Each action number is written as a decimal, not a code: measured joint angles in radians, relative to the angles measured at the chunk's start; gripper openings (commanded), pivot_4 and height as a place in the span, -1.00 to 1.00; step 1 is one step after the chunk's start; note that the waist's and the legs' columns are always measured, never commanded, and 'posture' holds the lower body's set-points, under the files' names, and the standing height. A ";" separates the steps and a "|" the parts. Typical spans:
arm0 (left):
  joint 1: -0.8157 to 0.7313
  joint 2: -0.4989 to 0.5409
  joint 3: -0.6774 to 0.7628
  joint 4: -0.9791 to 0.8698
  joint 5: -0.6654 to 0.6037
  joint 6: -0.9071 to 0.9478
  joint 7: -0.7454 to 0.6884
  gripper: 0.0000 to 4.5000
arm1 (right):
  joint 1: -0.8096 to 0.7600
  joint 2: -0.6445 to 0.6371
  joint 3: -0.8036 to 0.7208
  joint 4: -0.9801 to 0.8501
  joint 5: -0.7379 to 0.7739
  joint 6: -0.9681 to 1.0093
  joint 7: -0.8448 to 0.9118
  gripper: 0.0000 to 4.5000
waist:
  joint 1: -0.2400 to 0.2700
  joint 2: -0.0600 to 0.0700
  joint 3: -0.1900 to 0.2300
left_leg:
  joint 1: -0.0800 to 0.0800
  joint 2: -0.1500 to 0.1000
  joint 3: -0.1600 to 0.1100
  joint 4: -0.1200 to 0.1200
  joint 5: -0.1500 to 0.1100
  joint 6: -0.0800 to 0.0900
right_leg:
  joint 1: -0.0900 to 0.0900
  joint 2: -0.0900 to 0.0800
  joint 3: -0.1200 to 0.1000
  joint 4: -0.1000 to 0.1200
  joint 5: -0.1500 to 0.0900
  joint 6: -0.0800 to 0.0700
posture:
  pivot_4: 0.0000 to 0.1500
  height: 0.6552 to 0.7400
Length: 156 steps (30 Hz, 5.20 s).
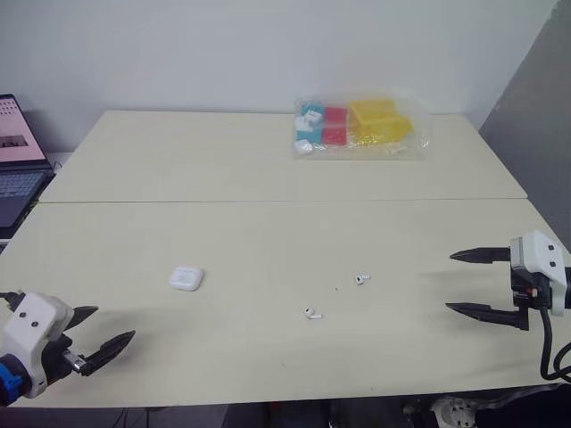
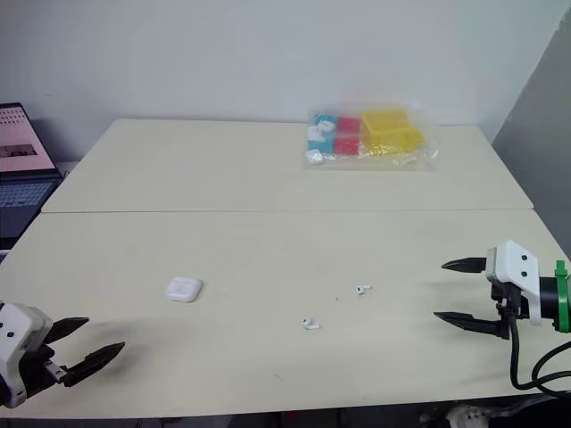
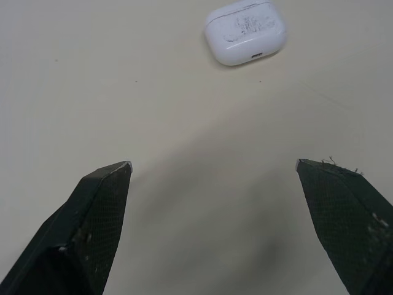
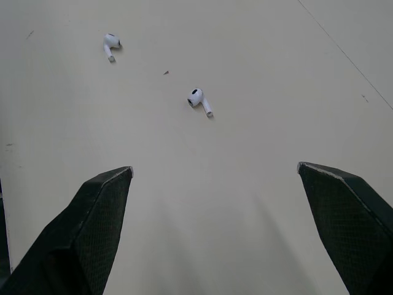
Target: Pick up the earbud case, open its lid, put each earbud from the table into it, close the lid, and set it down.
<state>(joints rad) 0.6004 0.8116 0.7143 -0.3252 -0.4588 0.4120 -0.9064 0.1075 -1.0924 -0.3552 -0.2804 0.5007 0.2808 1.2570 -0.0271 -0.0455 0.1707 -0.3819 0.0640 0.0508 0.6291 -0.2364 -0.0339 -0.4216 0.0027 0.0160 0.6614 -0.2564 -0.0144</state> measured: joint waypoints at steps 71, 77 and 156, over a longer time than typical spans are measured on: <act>-0.480 -0.271 -0.384 -0.093 0.020 0.411 0.524 0.98 | -0.429 0.076 0.258 -0.226 0.207 0.334 -0.085 1.00 | 0.002 0.000 -0.001 | 0.000 -0.002 -0.004 0.002 0.000 0.000 | 0.002 0.007 0.000 0.003 0.005 0.006 | 1.00 1.00; -0.503 -0.265 -0.394 -0.080 0.027 0.432 0.526 0.46 | -0.429 0.079 0.258 -0.226 0.196 0.326 -0.084 1.00 | 0.004 0.001 -0.001 | 0.000 -0.002 -0.004 0.002 0.000 0.000 | 0.002 0.007 0.000 0.003 0.005 0.007 | 1.00 1.00; -0.885 -0.293 -0.902 0.170 0.240 -0.615 -0.107 0.56 | -0.569 0.558 0.406 -0.016 0.985 0.934 -1.095 -0.64 | 0.001 0.001 -0.001 | -0.004 0.000 -0.004 0.002 0.000 0.001 | 0.001 0.012 0.001 0.002 0.006 0.008 | 1.00 1.00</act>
<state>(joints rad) -0.2849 0.5184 -0.1880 -0.1548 -0.2186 -0.2034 -1.0135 -0.4618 -0.5342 0.0511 -0.2960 1.4854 1.2152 0.1617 -0.0265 -0.0442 0.1696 -0.3856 0.0641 0.0467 0.6311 -0.2360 -0.0334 -0.4210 0.0151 0.0168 0.6631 -0.2507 -0.0064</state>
